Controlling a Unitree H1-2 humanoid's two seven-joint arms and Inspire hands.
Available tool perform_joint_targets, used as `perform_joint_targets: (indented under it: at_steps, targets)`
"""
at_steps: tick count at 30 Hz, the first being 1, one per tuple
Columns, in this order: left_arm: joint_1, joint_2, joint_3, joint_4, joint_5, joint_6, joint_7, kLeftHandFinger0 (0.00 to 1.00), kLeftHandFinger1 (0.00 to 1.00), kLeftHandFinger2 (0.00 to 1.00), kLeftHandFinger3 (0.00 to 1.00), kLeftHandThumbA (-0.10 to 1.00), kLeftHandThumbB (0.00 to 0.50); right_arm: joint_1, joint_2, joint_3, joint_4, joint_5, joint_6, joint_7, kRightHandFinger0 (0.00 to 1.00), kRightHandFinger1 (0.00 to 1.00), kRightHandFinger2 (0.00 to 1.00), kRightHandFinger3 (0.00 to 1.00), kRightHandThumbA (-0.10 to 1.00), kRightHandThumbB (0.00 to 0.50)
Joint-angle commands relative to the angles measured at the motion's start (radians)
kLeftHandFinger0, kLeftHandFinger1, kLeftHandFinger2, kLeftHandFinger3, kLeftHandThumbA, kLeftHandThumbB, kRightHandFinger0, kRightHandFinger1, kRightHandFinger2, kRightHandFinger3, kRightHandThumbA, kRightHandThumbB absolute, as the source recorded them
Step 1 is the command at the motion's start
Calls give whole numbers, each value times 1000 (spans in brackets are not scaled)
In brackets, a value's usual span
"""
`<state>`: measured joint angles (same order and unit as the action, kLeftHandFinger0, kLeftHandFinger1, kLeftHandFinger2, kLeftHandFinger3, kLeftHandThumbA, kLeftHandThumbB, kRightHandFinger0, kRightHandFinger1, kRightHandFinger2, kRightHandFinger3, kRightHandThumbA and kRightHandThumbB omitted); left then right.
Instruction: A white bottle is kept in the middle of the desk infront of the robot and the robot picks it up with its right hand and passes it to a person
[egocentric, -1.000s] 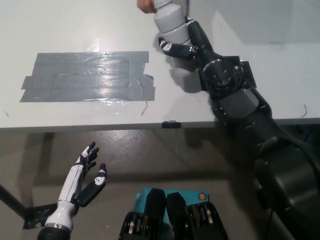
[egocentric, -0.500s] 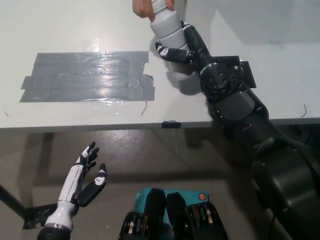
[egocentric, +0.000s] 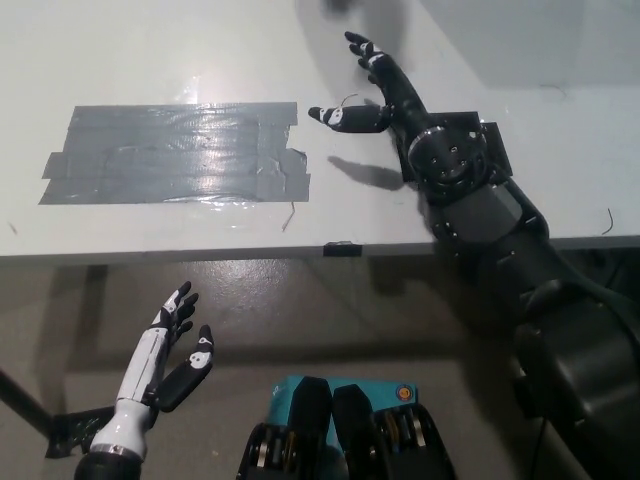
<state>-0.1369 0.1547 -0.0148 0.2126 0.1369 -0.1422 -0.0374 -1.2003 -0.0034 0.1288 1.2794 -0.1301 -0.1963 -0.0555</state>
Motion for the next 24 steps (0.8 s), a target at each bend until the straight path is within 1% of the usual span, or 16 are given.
perform_joint_targets:
  at_steps: [1, 4, 5, 6, 7, 10, 11, 12, 15, 16, 17, 18, 19, 21, 22, 24]
  targets:
    - [-20, 12, -3, -28, 1, -14, -3, 1000, 1000, 1000, 1000, 336, 90, 11, -51, -6, -141, -2, -78, 14, 1000, 1000, 1000, 1000, 842, 500]
    - [-21, 15, -3, -34, 4, -6, -4, 1000, 1000, 1000, 1000, 347, 92, 80, -81, -24, -297, 21, -48, 48, 1000, 1000, 1000, 1000, 811, 500]
    - [-22, 15, -1, -34, 2, -6, -4, 1000, 1000, 1000, 1000, 346, 93, 117, -93, -32, -385, 33, -25, 65, 1000, 1000, 1000, 1000, 802, 492]
    - [-23, 16, -1, -34, 2, -5, -4, 1000, 1000, 1000, 1000, 353, 89, 147, -103, -38, -453, 46, -7, 83, 1000, 1000, 1000, 1000, 811, 498]
    - [-26, 19, 0, -35, 0, -5, -6, 1000, 1000, 1000, 1000, 357, 89, 217, -125, -47, -609, 72, 31, 120, 1000, 1000, 1000, 1000, 834, 500]
    - [-34, 21, 7, -32, -9, -6, -7, 1000, 1000, 1000, 1000, 348, 85, 306, -151, -44, -821, 67, 102, 137, 1000, 1000, 1000, 1000, 877, 494]
    - [-37, 21, 7, -26, -9, -10, -5, 1000, 1000, 1000, 1000, 337, 78, 363, -164, -44, -937, 66, 125, 143, 1000, 1000, 1000, 1000, 893, 465]
    - [-41, 18, 7, -18, -10, -16, -3, 1000, 1000, 1000, 1000, 334, 81, 445, -177, -48, -1085, 83, 131, 150, 1000, 1000, 1000, 1000, 878, 426]
    - [-43, 18, 11, -9, -12, -28, 1, 1000, 1000, 1000, 1000, 330, 81, 553, -190, -44, -1258, 88, 129, 154, 1000, 1000, 1000, 1000, 874, 408]
    - [-42, 18, 11, -9, -11, -30, 2, 1000, 1000, 1000, 1000, 335, 88, 580, -192, -43, -1294, 86, 120, 153, 1000, 1000, 1000, 1000, 878, 398]
    - [-37, 19, 10, -10, -9, -31, 2, 1000, 1000, 1000, 1000, 350, 93, 629, -195, -42, -1355, 87, 113, 151, 1000, 1000, 1000, 1000, 882, 395]
    - [-37, 19, 8, -8, -8, -30, 1, 1000, 1000, 1000, 1000, 354, 92, 679, -198, -42, -1416, 88, 121, 150, 1000, 1000, 1000, 1000, 901, 405]
    - [-38, 18, 8, -6, -7, -30, 1, 1000, 1000, 1000, 1000, 355, 92, 692, -199, -43, -1432, 87, 125, 149, 1000, 1000, 1000, 1000, 902, 404]
    - [-38, 17, 5, -1, -5, -36, 1, 1000, 1000, 1000, 1000, 354, 89, 780, -185, -40, -1505, 111, 120, 142, 1000, 1000, 1000, 1000, 902, 405]
    - [-40, 18, 5, 4, -5, -38, 1, 1000, 1000, 1000, 1000, 365, 87, 813, -175, -35, -1513, 128, 100, 140, 1000, 1000, 1000, 1000, 897, 413]
    - [-38, 19, 6, 6, -5, -37, 2, 1000, 1000, 1000, 1000, 375, 91, 874, -154, -20, -1507, 113, 37, 125, 1000, 1000, 1000, 1000, 925, 399]
